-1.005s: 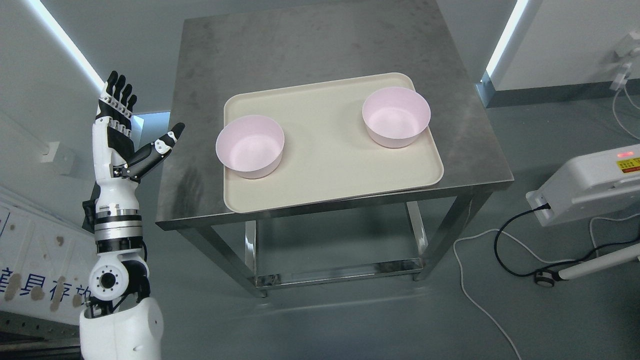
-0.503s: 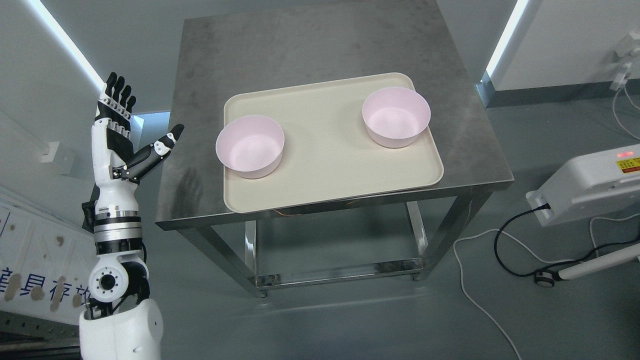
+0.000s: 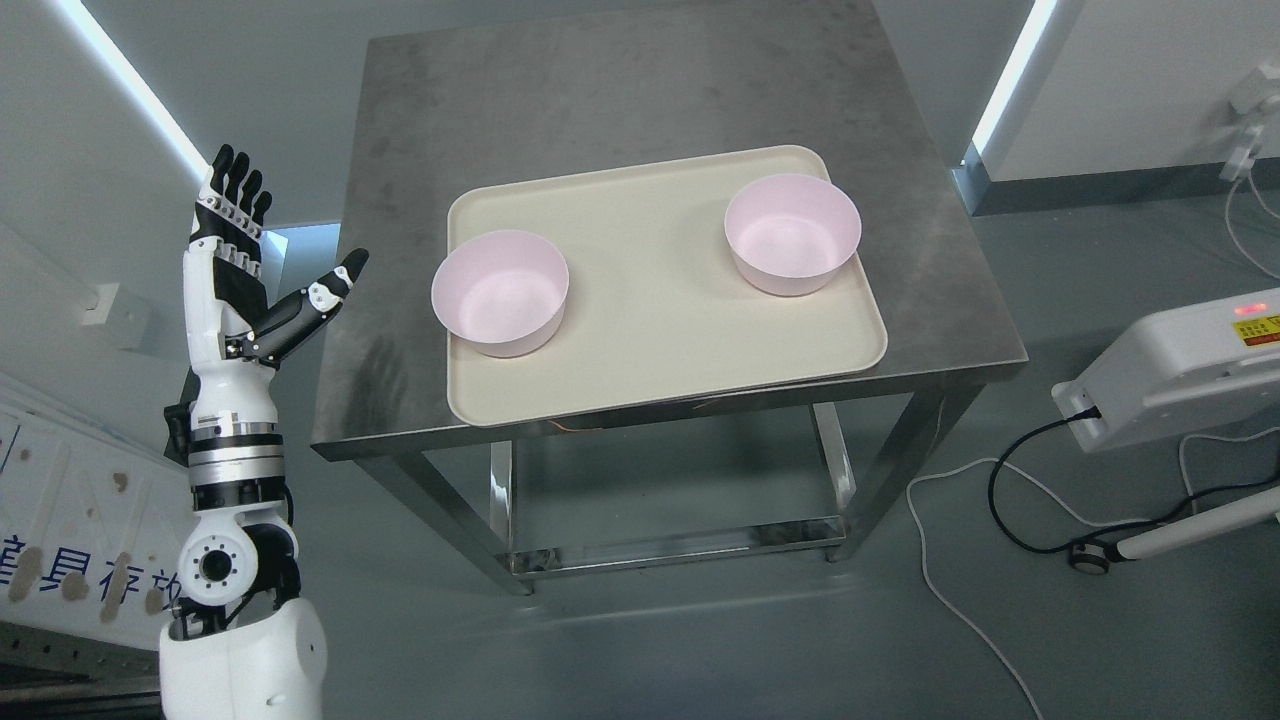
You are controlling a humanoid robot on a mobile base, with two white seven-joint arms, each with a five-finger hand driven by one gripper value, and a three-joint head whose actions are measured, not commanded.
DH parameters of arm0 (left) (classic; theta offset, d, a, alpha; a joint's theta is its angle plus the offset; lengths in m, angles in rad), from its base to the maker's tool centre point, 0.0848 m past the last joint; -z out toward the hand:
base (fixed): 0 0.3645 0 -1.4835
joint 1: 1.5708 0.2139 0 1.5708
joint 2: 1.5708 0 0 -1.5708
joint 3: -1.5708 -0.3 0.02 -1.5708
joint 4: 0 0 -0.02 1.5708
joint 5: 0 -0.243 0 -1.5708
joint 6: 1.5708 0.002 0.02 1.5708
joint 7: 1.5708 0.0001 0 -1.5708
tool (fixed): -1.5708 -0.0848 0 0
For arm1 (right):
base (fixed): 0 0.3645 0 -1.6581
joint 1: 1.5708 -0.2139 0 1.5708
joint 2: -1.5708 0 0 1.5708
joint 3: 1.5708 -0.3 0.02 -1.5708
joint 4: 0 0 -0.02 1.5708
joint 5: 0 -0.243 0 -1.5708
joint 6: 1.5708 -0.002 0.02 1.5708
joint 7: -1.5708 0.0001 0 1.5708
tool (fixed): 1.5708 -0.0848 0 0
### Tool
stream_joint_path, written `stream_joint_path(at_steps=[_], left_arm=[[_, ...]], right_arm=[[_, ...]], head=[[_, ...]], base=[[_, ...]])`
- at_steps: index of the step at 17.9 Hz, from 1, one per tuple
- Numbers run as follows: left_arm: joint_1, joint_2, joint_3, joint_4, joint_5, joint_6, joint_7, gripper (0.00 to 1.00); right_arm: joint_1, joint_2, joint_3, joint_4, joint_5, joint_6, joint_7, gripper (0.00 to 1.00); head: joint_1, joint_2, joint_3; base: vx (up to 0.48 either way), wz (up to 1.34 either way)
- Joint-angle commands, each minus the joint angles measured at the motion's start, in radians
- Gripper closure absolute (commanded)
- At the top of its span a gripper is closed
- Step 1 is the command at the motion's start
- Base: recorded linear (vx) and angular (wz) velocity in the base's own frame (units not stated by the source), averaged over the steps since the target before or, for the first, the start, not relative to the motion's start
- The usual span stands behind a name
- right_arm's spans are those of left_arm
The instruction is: Stack pink IKEA bowls on left shelf middle
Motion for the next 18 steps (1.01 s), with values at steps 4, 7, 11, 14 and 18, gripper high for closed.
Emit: stream_joint_path(at_steps=[4,7,11,14,18], left_arm=[[-0.139,0.191,-0.004,0.069,-0.002,0.108,-0.150,0.00],[-0.262,0.278,-0.045,0.130,-0.017,0.266,-0.360,0.00],[-0.281,0.383,-0.063,0.162,-0.072,0.326,-0.445,0.00],[-0.304,0.396,-0.089,0.152,-0.069,0.432,-0.630,0.02],[-0.395,0.344,-0.163,0.143,-0.071,0.507,-0.683,0.07]], right_arm=[[0.000,-0.017,0.000,0.000,0.000,0.000,0.000,0.00],[0.000,-0.017,0.000,0.000,0.000,0.000,0.000,0.00],[0.000,-0.017,0.000,0.000,0.000,0.000,0.000,0.00],[0.001,-0.017,0.000,0.000,0.000,0.000,0.000,0.00],[0.001,-0.017,0.000,0.000,0.000,0.000,0.000,0.00]], head=[[0.0000,0.000,0.000],[0.0000,0.000,0.000],[0.0000,0.000,0.000],[0.0000,0.000,0.000],[0.0000,0.000,0.000]], base=[[0.000,0.00],[0.002,0.01],[0.002,-0.01],[0.000,0.00],[0.000,0.00]])
